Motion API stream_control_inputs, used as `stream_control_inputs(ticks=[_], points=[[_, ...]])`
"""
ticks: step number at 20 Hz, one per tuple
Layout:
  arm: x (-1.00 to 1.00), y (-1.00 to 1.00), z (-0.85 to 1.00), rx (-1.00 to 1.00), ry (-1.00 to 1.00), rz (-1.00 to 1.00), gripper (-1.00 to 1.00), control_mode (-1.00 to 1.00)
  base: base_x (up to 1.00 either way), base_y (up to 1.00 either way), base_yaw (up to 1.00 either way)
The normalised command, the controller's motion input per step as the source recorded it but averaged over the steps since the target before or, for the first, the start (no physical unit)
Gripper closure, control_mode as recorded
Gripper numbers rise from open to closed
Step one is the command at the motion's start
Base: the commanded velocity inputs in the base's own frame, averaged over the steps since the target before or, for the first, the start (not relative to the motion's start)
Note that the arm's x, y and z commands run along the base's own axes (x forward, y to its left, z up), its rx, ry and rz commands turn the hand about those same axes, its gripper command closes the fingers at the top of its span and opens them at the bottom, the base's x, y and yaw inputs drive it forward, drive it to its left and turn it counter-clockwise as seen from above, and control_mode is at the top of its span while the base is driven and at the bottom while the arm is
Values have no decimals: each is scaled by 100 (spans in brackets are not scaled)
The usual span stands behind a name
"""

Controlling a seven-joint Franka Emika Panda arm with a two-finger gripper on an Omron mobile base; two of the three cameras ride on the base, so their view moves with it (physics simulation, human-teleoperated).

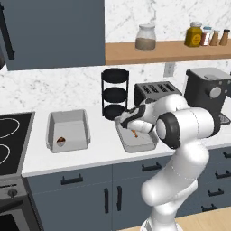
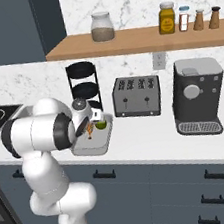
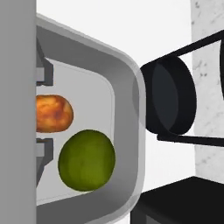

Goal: Place one lime and one chicken drumstick in each tupperware on the nearby counter, to pack two identical lunches.

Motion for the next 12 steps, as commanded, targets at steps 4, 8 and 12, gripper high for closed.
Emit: stream_control_inputs(ticks=[4,8,12], points=[[99,0,0,-6,0,7,-100,-100,0,0,0],[40,0,12,-8,0,10,-100,-100,0,0,0],[-79,-10,11,-1,-6,6,-100,-100,0,0,0]])
